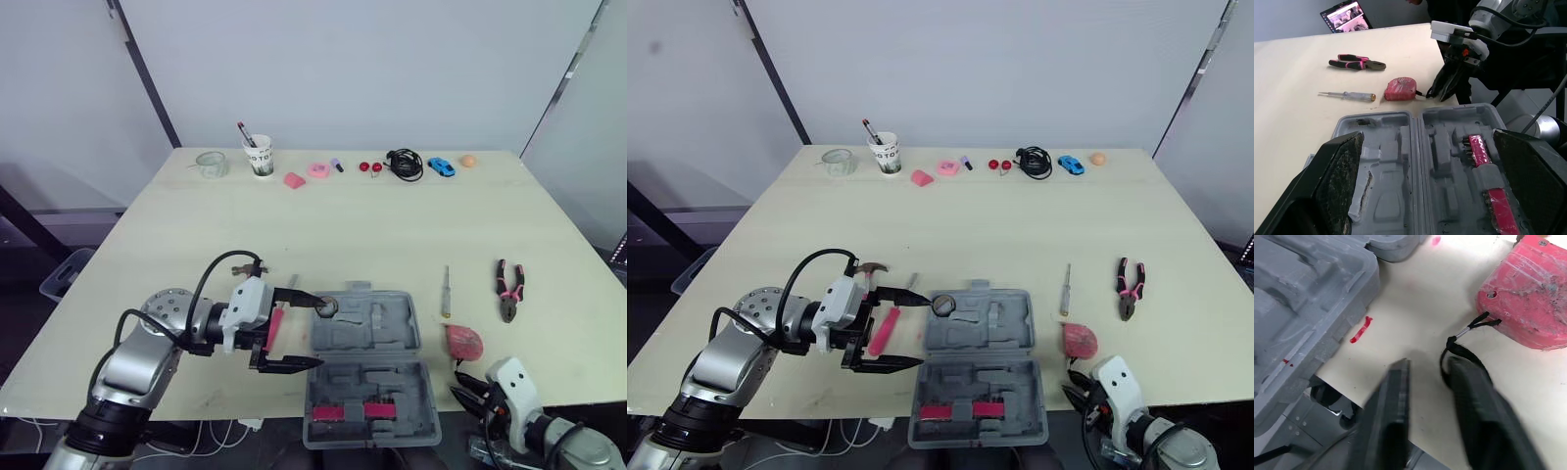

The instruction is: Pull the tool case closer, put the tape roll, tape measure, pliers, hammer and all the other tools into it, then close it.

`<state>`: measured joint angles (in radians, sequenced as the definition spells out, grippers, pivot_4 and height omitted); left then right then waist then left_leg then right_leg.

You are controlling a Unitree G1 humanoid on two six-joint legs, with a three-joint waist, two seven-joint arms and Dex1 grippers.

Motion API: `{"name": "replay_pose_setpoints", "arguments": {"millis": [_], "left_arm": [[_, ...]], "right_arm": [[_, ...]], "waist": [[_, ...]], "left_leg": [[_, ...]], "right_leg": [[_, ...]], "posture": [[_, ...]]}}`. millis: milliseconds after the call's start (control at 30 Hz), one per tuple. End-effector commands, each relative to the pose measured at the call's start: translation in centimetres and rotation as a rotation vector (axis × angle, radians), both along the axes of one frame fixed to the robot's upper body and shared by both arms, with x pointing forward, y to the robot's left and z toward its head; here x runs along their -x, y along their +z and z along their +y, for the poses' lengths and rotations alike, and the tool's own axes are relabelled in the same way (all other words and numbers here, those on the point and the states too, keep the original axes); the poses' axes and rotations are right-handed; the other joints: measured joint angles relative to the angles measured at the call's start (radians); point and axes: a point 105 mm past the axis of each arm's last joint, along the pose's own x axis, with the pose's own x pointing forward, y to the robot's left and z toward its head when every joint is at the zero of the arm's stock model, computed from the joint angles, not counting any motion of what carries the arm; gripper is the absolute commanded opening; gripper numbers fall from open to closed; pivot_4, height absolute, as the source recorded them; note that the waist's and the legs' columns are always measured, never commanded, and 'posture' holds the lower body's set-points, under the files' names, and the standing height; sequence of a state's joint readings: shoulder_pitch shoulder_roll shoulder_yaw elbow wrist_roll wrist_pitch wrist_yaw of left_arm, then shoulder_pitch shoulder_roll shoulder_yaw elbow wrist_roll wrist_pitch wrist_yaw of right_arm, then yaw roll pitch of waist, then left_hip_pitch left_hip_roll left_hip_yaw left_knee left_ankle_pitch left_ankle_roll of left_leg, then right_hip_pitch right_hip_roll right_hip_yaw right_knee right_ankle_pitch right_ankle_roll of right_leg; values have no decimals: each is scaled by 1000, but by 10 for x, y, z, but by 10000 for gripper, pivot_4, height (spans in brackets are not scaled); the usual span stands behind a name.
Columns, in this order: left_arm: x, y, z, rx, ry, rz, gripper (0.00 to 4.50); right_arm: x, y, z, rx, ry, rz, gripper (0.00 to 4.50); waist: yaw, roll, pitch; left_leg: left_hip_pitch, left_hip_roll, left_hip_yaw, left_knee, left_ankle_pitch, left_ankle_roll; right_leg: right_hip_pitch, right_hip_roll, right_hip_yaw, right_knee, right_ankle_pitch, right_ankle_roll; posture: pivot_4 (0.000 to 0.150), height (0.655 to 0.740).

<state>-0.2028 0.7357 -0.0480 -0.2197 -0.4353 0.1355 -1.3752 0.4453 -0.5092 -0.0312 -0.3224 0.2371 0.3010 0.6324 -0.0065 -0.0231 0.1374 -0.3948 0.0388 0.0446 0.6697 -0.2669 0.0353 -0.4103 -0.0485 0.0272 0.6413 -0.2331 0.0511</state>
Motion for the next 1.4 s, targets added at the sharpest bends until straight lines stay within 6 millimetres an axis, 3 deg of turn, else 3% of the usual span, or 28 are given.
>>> {"name": "replay_pose_setpoints", "arguments": {"millis": [33, 100, 167, 367, 533, 733, 800, 933, 1167, 1400], "left_arm": [[0, 5, 0, 1, -17, -29, 45000], [0, 5, 1, 0, -18, -29, 45000], [0, 4, 0, 1, -18, -27, 45000], [0, 3, 0, 6, -22, -26, 45000], [-1, 5, 2, 7, -18, -30, 45000], [-2, 4, 2, 7, -17, -35, 45000], [-2, 4, 2, 8, -19, -35, 45000], [-2, 3, 3, 6, -18, -38, 45000], [-1, 3, 3, 7, -15, -40, 45000], [-3, 5, 3, 3, -21, -46, 45000]], "right_arm": [[-3, 11, -7, 4, -13, -66, 28177], [-2, 14, -7, -5, -12, -77, 38864], [-4, 16, -6, -6, -18, -89, 43906], [-11, 10, -10, -36, -110, -66, 43906], [-8, 25, -14, -21, -47, -174, 43906], [-8, 33, -22, -22, -38, -177, 43906], [-15, 36, -19, -87, -100, -151, 43906], [-18, 32, -10, -72, -116, -119, 43906], [-27, 27, -11, -41, -220, -101, 43906], [-31, 15, 5, -65, -275, -62, 43906]], "waist": [[0, 0, 0], [-1, 0, 0], [-1, 0, 0], [-1, 1, 0], [2, 1, 1], [1, 1, 1], [1, 1, 1], [0, 1, 1], [5, 1, 1], [-2, 1, 1]], "left_leg": [[0, 0, 0, 0, 0, 0], [0, 0, 0, 0, 0, 0], [0, 0, 0, 0, 0, 0], [0, 0, 0, 0, 0, 0], [0, 0, 0, 0, 0, 0], [0, 0, 0, 0, 0, 0], [0, 0, 0, 0, 0, 0], [0, 0, 0, 0, 0, 0], [0, 0, 0, 0, 0, 0], [0, 0, 0, 0, 0, 0]], "right_leg": [[0, 0, 0, 0, 0, 0], [0, 0, 0, 0, 0, 0], [0, 0, 0, 0, 0, 0], [0, 0, 0, 0, 1, -2], [0, 0, 0, 0, 1, -2], [0, 0, 0, 0, 1, -1], [0, 0, 0, 0, 1, -1], [0, 0, 0, 0, 1, -2], [0, 0, 0, 0, 1, -2], [0, 0, 0, 0, 1, -2]], "posture": [[1500, 7400], [1500, 7400], [1500, 7400], [1500, 7400], [1500, 7400], [1500, 7400], [1500, 7400], [1500, 7400], [1500, 7400], [1500, 7400]]}}
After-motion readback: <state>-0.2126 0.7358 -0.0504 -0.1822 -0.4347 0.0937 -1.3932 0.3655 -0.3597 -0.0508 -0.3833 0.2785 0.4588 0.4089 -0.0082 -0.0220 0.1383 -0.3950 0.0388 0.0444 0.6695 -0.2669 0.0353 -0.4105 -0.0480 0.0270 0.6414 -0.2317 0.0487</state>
